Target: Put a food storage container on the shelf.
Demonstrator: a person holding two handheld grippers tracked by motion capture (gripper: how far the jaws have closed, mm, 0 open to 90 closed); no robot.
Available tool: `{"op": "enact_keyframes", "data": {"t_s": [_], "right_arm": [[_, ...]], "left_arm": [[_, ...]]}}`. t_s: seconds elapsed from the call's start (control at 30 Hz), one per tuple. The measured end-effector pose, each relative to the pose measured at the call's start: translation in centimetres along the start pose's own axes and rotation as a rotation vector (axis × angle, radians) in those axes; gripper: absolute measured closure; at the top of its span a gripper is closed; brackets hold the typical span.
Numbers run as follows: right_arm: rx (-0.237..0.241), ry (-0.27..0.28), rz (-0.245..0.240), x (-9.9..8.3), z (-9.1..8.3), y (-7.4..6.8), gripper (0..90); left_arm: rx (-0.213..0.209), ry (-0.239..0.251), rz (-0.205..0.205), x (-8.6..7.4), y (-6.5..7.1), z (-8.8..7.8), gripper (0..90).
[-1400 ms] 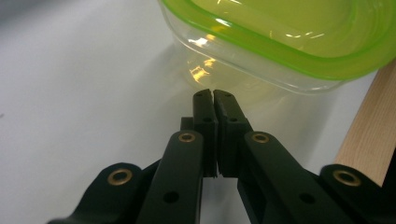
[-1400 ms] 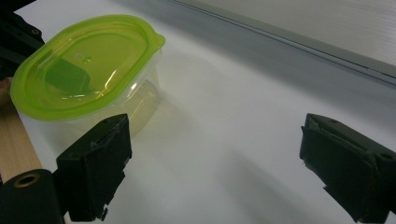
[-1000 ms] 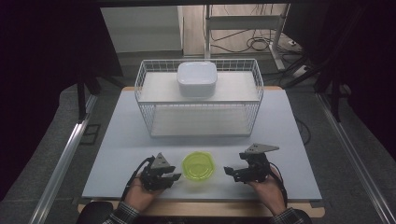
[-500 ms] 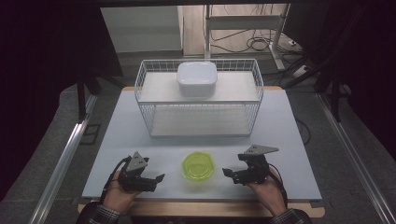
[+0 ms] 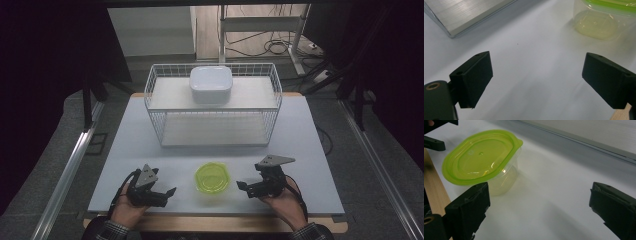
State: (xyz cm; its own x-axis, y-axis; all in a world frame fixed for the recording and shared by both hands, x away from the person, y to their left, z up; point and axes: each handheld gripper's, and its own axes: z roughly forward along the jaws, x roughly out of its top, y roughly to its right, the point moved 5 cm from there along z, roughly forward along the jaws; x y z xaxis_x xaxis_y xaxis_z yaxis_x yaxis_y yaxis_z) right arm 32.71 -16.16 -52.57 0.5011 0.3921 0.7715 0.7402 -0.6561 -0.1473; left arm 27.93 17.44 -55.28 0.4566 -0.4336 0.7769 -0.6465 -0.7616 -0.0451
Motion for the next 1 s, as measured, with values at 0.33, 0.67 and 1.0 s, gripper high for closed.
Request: {"op": "enact_keyframes", "data": {"t_s": [0.33,0.67,1.0], "right_arm": [[0.043,-0.032,0.038,0.6,0.3,-0.7,10.9],[0.143,-0.004,0.158,1.9,1.6,-1.3,37.7],[0.182,-0.055,0.184,3.1,3.4,-1.6,53.2]], "left_arm": [[0.002,-0.009,0.012,-0.1,0.0,0.0,9.3],[0.005,-0.017,0.02,-0.2,0.1,0.2,9.5],[0.008,-0.031,0.038,-0.3,0.2,0.3,9.7]]}}
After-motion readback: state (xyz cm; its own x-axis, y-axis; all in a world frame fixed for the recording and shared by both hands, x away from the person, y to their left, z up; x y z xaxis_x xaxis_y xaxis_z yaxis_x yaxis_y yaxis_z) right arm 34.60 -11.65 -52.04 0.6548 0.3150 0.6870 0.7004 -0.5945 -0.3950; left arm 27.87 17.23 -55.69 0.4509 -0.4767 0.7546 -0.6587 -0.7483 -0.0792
